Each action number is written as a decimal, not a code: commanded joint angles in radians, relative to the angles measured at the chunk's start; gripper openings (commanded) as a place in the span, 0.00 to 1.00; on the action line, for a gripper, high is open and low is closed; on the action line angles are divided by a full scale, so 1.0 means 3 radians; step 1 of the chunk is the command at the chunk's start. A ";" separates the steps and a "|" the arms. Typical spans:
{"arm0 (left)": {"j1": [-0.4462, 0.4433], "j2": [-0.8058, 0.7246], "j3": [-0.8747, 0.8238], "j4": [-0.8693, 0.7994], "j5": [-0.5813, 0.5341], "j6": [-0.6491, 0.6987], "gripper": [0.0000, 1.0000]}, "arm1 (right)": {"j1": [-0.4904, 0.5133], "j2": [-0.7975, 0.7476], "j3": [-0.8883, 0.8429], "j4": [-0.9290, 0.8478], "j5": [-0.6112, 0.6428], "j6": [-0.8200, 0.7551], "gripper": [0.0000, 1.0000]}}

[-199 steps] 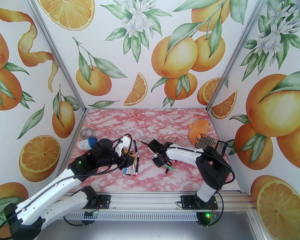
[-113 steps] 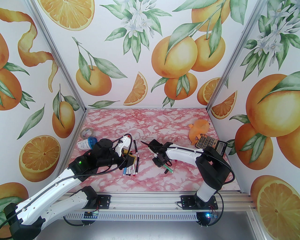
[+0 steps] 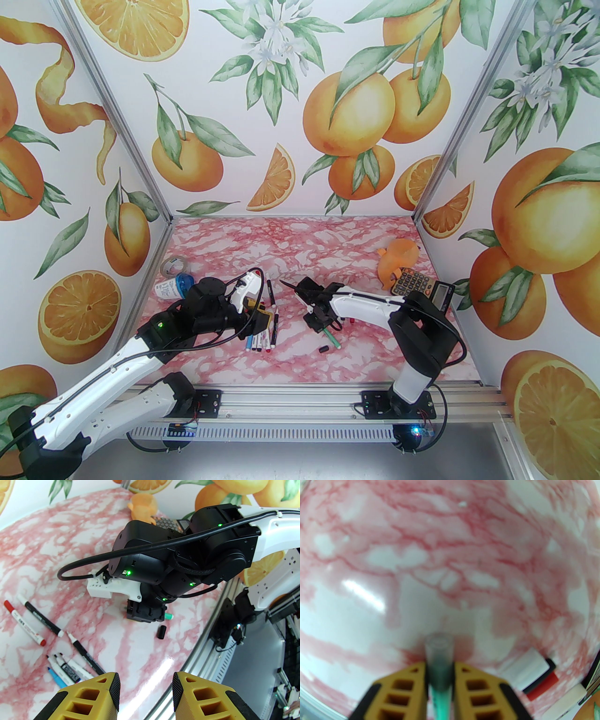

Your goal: Open the pen caps

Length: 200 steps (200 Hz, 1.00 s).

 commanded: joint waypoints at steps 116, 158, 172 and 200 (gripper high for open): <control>0.0018 -0.0132 -0.0576 0.1211 0.0156 -0.0871 0.40 | -0.0190 -0.0712 -0.0010 0.0145 -0.0036 0.0227 0.20; 0.0003 0.0109 -0.0884 0.2030 0.0285 -0.1319 0.40 | -0.0438 -0.1228 -0.0172 0.0515 -0.0505 0.0545 0.20; -0.0050 0.0257 -0.0896 0.2217 0.0251 -0.1395 0.41 | -0.0473 -0.1408 -0.0182 0.0590 -0.0565 0.0663 0.19; -0.0166 0.0545 -0.0858 0.2498 0.0159 -0.1441 0.42 | -0.0582 -0.1714 -0.0213 0.0771 -0.0779 0.0916 0.19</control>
